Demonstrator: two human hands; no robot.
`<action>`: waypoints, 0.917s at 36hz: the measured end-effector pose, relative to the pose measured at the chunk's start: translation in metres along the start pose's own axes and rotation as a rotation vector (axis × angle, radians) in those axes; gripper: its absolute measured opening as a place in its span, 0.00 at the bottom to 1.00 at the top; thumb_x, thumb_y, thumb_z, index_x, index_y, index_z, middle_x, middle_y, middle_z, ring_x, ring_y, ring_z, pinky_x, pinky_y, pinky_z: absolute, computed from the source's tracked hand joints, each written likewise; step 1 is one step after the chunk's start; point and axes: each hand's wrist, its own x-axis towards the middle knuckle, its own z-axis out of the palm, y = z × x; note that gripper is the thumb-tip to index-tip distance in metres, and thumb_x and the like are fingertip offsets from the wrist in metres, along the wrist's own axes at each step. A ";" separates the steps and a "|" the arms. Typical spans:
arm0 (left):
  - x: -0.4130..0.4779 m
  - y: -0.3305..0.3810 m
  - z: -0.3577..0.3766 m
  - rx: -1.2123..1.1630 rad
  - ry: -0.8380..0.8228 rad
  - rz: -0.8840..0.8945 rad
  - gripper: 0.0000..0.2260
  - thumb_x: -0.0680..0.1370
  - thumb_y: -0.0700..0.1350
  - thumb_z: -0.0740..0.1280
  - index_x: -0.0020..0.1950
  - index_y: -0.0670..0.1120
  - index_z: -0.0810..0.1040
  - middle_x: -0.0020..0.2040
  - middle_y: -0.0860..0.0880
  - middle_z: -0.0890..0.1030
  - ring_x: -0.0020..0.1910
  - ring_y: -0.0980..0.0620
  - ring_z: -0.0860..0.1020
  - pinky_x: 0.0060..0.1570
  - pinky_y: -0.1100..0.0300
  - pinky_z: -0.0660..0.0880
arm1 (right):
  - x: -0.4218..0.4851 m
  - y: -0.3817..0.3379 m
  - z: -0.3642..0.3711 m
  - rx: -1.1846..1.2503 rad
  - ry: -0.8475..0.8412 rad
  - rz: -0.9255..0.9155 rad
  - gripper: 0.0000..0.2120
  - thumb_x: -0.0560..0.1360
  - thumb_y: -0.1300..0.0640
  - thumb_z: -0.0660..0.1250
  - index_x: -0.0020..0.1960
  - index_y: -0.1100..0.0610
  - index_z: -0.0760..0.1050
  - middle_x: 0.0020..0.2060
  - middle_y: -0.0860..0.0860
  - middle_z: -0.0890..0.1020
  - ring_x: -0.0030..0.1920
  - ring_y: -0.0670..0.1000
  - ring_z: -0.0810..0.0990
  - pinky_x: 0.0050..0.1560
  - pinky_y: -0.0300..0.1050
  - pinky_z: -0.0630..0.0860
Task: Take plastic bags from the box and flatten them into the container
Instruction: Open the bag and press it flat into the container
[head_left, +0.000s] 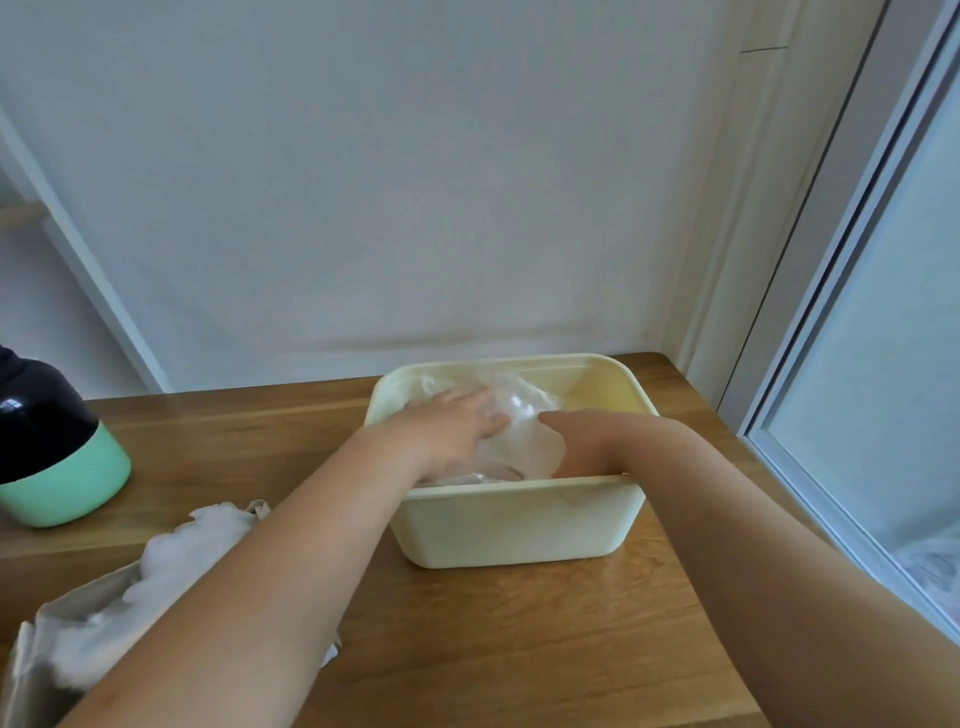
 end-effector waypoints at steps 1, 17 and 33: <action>0.001 0.002 0.001 -0.091 -0.036 -0.033 0.25 0.82 0.59 0.57 0.77 0.53 0.61 0.79 0.53 0.54 0.77 0.48 0.55 0.71 0.48 0.57 | 0.001 0.001 0.000 -0.002 -0.006 0.003 0.40 0.75 0.48 0.67 0.78 0.50 0.47 0.75 0.50 0.59 0.73 0.54 0.61 0.67 0.48 0.62; 0.022 -0.013 0.016 -0.261 -0.133 -0.106 0.20 0.84 0.50 0.57 0.74 0.46 0.66 0.73 0.45 0.68 0.70 0.46 0.67 0.62 0.63 0.64 | 0.009 0.007 0.005 0.072 -0.030 0.043 0.45 0.73 0.49 0.70 0.78 0.47 0.42 0.77 0.49 0.56 0.75 0.54 0.59 0.70 0.51 0.61; 0.025 -0.023 0.029 -0.180 -0.089 -0.124 0.22 0.80 0.41 0.64 0.74 0.43 0.66 0.73 0.46 0.68 0.71 0.44 0.68 0.69 0.52 0.66 | 0.016 0.005 0.008 -0.024 -0.051 0.064 0.39 0.75 0.52 0.69 0.78 0.51 0.49 0.76 0.50 0.55 0.75 0.55 0.57 0.71 0.51 0.58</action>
